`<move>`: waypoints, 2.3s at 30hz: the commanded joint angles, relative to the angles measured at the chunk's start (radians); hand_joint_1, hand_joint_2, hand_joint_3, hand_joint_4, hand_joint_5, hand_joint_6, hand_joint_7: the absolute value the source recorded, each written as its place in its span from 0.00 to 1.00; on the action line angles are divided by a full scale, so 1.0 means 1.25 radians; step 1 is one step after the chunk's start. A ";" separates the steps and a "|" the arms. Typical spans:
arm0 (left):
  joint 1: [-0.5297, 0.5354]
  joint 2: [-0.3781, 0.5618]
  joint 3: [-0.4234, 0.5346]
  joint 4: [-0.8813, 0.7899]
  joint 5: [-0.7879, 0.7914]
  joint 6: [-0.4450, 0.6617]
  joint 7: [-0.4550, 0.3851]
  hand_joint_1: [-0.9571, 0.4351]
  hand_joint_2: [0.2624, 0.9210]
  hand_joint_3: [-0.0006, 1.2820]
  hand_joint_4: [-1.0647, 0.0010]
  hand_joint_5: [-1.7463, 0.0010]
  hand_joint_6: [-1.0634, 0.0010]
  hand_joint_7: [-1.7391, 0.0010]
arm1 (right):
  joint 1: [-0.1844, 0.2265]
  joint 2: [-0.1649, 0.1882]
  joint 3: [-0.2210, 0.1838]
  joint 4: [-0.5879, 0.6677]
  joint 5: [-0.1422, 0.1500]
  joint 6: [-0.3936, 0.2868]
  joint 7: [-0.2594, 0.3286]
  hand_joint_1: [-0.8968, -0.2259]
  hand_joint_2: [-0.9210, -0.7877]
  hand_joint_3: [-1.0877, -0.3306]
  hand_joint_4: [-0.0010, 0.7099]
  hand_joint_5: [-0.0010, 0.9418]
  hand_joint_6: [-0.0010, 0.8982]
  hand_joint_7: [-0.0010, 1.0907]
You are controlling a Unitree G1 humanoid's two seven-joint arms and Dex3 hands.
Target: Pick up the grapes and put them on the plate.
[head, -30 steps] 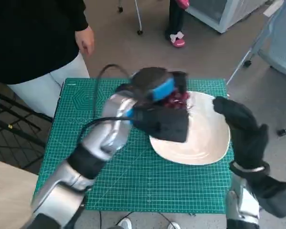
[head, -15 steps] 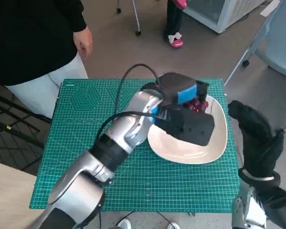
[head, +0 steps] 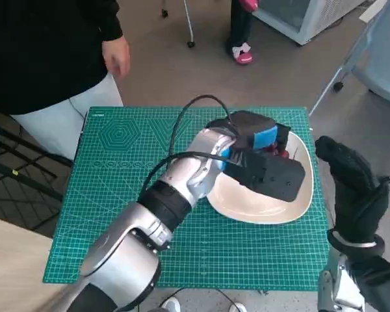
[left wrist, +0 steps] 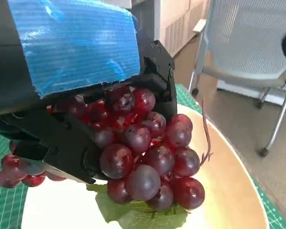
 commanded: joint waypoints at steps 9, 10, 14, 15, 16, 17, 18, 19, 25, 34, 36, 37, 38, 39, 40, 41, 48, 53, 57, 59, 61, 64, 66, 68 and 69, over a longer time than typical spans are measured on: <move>-0.038 -0.011 0.011 0.026 -0.038 0.021 -0.063 0.48 0.86 0.03 0.61 0.51 0.59 0.77 | 0.013 -0.002 0.013 0.012 0.000 0.005 0.002 0.39 0.00 0.30 0.54 0.00 0.16 0.15; -0.038 -0.012 0.010 0.030 -0.037 0.020 -0.067 0.44 0.86 0.02 0.61 0.62 0.61 0.83 | 0.012 -0.003 0.014 0.014 0.002 0.006 0.003 0.39 0.00 0.30 0.54 0.00 0.16 0.15; -0.034 -0.013 0.009 0.050 -0.041 0.003 -0.076 0.33 0.90 0.01 0.65 0.90 0.72 0.96 | 0.006 -0.004 0.016 0.022 0.010 0.008 0.009 0.39 0.00 0.30 0.54 0.00 0.16 0.14; -0.032 -0.012 0.011 0.055 -0.043 -0.004 -0.078 0.32 0.91 0.01 0.68 0.93 0.74 0.97 | 0.005 -0.004 0.017 0.025 0.012 0.008 0.011 0.40 0.00 0.30 0.54 0.00 0.16 0.14; -0.031 -0.011 0.012 0.060 -0.045 -0.011 -0.080 0.31 0.91 0.01 0.72 0.95 0.76 0.98 | 0.003 -0.005 0.018 0.027 0.015 0.009 0.013 0.40 0.00 0.30 0.54 0.00 0.16 0.14; -0.029 -0.010 0.014 0.064 -0.047 -0.018 -0.082 0.30 0.92 0.01 0.77 0.97 0.79 0.99 | 0.002 -0.004 0.018 0.029 0.017 0.009 0.015 0.40 0.00 0.30 0.54 0.00 0.16 0.14; -0.027 -0.008 0.015 0.068 -0.049 -0.025 -0.083 0.30 0.92 0.01 0.81 0.97 0.80 0.99 | 0.001 -0.004 0.019 0.031 0.019 0.010 0.017 0.40 0.00 0.30 0.54 0.00 0.16 0.14; -0.025 -0.006 0.017 0.071 -0.052 -0.031 -0.084 0.29 0.92 0.01 0.86 0.98 0.82 0.99 | 0.000 -0.004 0.020 0.033 0.021 0.010 0.019 0.40 0.00 0.30 0.54 0.00 0.16 0.14; -0.002 0.017 0.036 0.071 -0.076 -0.075 -0.077 0.28 0.93 0.00 0.98 1.00 0.88 1.00 | -0.007 -0.001 0.025 0.044 0.032 0.013 0.030 0.40 0.00 0.30 0.54 0.00 0.16 0.14; 0.071 0.087 0.097 0.032 -0.135 -0.168 -0.036 0.32 0.96 0.01 1.00 1.00 0.88 1.00 | -0.014 0.004 0.038 0.050 0.040 0.018 0.035 0.39 0.00 0.31 0.54 0.00 0.16 0.14; 0.098 0.110 0.122 0.015 -0.158 -0.199 -0.022 0.34 0.97 0.01 0.99 1.00 0.87 1.00 | -0.016 0.006 0.040 0.050 0.040 0.020 0.036 0.39 0.00 0.31 0.54 0.00 0.17 0.14; 0.114 0.120 0.138 0.006 -0.174 -0.216 -0.013 0.35 0.98 0.01 0.98 1.00 0.87 0.99 | -0.018 0.006 0.041 0.051 0.040 0.021 0.036 0.39 0.00 0.31 0.54 0.00 0.17 0.14; 0.132 0.130 0.156 -0.002 -0.192 -0.234 -0.004 0.36 0.98 0.01 0.98 0.99 0.86 0.99 | -0.019 0.007 0.042 0.051 0.040 0.023 0.036 0.39 0.00 0.31 0.54 0.00 0.17 0.14; 0.152 0.138 0.178 -0.008 -0.214 -0.255 0.005 0.37 0.99 0.02 0.97 0.99 0.85 0.99 | -0.020 0.008 0.043 0.051 0.039 0.024 0.036 0.39 0.00 0.31 0.54 0.00 0.17 0.14; 0.173 0.145 0.202 -0.014 -0.239 -0.277 0.015 0.38 0.99 0.02 0.97 0.99 0.84 0.99 | -0.022 0.009 0.045 0.052 0.039 0.025 0.035 0.38 0.00 0.31 0.54 0.00 0.17 0.14; 0.193 0.149 0.227 -0.017 -0.265 -0.299 0.023 0.38 1.00 0.03 0.96 0.99 0.83 0.99 | -0.023 0.009 0.046 0.052 0.037 0.026 0.034 0.38 0.00 0.31 0.54 0.00 0.17 0.14; 0.322 0.151 0.396 -0.034 -0.464 -0.441 0.017 0.38 1.00 0.08 0.94 0.99 0.81 0.98 | -0.032 0.011 0.052 0.055 0.038 0.030 0.035 0.38 0.00 0.32 0.55 0.00 0.18 0.14; 0.385 0.146 0.505 -0.035 -0.615 -0.480 -0.071 0.39 1.00 0.09 0.95 1.00 0.82 0.99 | -0.039 0.011 0.056 0.060 0.043 0.030 0.041 0.38 0.00 0.32 0.55 0.00 0.19 0.14; 0.436 0.146 0.556 -0.058 -0.692 -0.498 -0.137 0.41 1.00 0.09 0.95 1.00 0.83 0.99 | -0.050 0.012 0.057 0.071 0.048 0.032 0.047 0.38 0.00 0.32 0.55 0.01 0.19 0.14; 0.461 0.148 0.571 -0.076 -0.720 -0.503 -0.166 0.42 1.00 0.09 0.94 1.00 0.83 0.99 | -0.056 0.013 0.058 0.078 0.049 0.032 0.050 0.38 0.00 0.32 0.55 0.01 0.19 0.14; 0.482 0.151 0.582 -0.093 -0.740 -0.504 -0.193 0.43 1.00 0.09 0.94 1.00 0.83 0.99 | -0.061 0.014 0.059 0.083 0.048 0.032 0.053 0.39 0.00 0.32 0.56 0.01 0.19 0.14; 0.511 0.156 0.591 -0.121 -0.759 -0.505 -0.220 0.44 1.00 0.09 0.92 0.99 0.82 0.99 | -0.068 0.017 0.062 0.090 0.045 0.029 0.055 0.39 0.00 0.32 0.56 0.01 0.19 0.13; 0.530 0.157 0.593 -0.143 -0.766 -0.501 -0.232 0.45 1.00 0.09 0.91 0.99 0.81 0.99 | -0.073 0.017 0.064 0.096 0.044 0.028 0.058 0.39 0.00 0.31 0.56 0.01 0.19 0.13; 0.547 0.157 0.595 -0.167 -0.776 -0.492 -0.244 0.45 1.00 0.08 0.90 0.99 0.81 0.99 | -0.079 0.017 0.065 0.102 0.045 0.027 0.062 0.40 0.00 0.31 0.56 0.01 0.19 0.13; 0.555 0.156 0.596 -0.179 -0.782 -0.488 -0.249 0.45 1.00 0.08 0.90 0.99 0.80 0.99 | -0.082 0.017 0.065 0.105 0.045 0.027 0.065 0.40 0.00 0.31 0.56 0.01 0.19 0.13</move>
